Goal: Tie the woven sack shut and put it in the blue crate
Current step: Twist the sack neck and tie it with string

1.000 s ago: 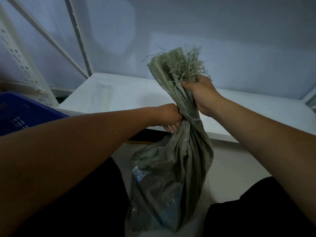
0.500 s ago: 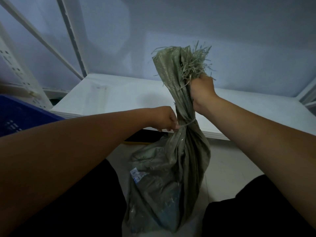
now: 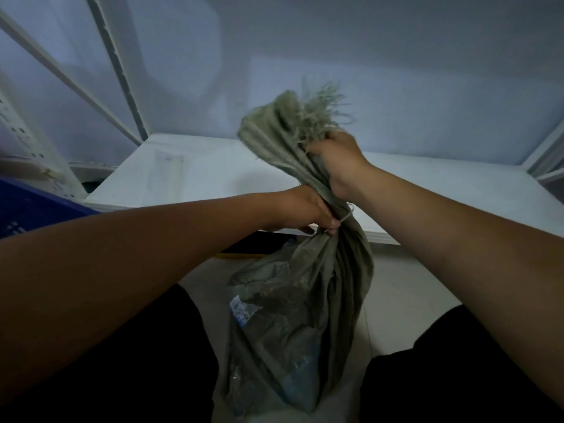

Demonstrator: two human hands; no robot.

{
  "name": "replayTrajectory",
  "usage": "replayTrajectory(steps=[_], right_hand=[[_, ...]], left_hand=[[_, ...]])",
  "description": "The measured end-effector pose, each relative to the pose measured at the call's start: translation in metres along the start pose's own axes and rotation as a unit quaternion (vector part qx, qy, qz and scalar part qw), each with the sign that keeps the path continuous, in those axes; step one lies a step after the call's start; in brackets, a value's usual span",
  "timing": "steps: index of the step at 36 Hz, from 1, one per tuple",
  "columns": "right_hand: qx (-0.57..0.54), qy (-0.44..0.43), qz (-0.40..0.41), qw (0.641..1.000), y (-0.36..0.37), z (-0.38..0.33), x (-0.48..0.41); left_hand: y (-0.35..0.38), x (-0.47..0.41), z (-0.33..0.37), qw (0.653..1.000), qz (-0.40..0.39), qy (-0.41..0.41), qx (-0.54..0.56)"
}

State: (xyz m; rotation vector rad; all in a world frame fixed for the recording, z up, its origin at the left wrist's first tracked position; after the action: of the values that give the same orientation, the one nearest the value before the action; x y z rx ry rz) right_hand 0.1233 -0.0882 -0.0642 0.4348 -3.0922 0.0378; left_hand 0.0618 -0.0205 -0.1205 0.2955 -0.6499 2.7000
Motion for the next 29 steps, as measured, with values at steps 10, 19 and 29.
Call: replayTrajectory(steps=[10,19,29], right_hand=[[0.033,0.026,-0.011,0.999,-0.007,-0.007,-0.011],[0.244,0.135,0.018,0.96,-0.042,0.016,-0.019],[0.213,0.231,-0.095,0.945,-0.04,0.033,-0.009]], left_hand=[[-0.007,-0.001,0.0,0.99,0.076,-0.027,0.112],[-0.037,0.0,-0.009,0.967,0.195,-0.029,0.162],[-0.035,0.0,-0.009,0.963,0.194,-0.025,0.187]])
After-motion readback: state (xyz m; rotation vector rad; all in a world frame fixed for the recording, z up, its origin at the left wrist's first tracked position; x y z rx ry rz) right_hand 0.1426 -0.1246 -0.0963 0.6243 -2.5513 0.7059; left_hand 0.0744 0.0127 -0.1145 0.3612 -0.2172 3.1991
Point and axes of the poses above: each hand's wrist, its own x-axis away from the middle knuckle, its own y-axis out of the palm, z = x × y, the point moved 4 cm from there along -x, towards the middle knuckle
